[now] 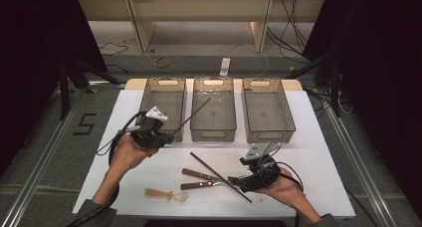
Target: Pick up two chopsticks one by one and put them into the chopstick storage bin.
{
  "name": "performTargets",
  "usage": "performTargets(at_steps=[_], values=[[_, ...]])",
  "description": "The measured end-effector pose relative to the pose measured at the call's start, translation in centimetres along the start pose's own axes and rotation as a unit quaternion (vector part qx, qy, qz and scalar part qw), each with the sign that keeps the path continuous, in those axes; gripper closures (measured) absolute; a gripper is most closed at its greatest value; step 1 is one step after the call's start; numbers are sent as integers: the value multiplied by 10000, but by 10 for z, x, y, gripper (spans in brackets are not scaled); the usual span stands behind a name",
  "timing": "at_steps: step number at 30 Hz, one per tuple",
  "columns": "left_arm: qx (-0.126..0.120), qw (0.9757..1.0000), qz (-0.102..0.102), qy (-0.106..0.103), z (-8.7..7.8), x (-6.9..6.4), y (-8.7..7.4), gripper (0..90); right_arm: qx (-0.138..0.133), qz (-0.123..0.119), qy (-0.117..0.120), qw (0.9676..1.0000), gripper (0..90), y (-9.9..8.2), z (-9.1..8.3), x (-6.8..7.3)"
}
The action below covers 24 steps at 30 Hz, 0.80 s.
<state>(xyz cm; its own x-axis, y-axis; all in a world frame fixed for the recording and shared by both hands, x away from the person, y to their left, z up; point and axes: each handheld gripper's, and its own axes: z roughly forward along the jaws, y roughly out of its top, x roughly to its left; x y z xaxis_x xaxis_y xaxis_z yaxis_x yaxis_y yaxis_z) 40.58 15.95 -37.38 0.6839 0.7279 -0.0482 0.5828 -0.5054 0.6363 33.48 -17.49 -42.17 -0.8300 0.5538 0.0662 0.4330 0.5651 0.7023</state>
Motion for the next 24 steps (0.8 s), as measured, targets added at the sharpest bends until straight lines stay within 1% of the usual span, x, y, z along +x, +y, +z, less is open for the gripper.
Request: performTargets(at_steps=[2,4,6,7,9,11,14,17,18,20,21,22,23,24], values=[[8,9998,-165,106,2,11,5,842,-5,44,-2,10000,255,-1,1,0],[-13,9989,-403,238,4,24,11,842,-62,81,-3,9999,243,-5,1,1],[-20,9981,-515,336,6,35,17,843,-107,98,14,9999,243,-6,-1,1],[-20,9980,-541,338,6,38,19,843,-107,98,14,9999,243,-6,-1,1],[-11,9971,-610,450,8,46,25,842,-127,138,21,9998,242,-7,-1,2],[40,9963,-692,513,11,54,28,842,-98,154,37,9998,242,-9,-1,3],[94,9942,-869,623,18,68,33,842,-83,178,47,9998,240,-10,-1,4],[185,9926,-961,721,25,79,37,842,-73,169,78,9998,240,-11,-2,5],[201,9913,-1031,789,29,84,38,842,-73,168,75,9998,240,-11,-2,5],[251,9904,-1106,792,33,92,40,842,-73,164,88,9998,240,-12,-2,5],[242,9895,-1166,817,35,94,41,842,-60,165,80,9998,240,-12,-2,6],[255,9892,-1172,836,36,97,41,842,-65,164,76,9998,240,-13,-2,5],[281,9882,-1223,874,39,100,42,842,-73,166,82,9998,241,-13,-3,5],[302,9880,-1211,906,40,103,42,842,-74,171,82,9998,241,-14,-3,4]])
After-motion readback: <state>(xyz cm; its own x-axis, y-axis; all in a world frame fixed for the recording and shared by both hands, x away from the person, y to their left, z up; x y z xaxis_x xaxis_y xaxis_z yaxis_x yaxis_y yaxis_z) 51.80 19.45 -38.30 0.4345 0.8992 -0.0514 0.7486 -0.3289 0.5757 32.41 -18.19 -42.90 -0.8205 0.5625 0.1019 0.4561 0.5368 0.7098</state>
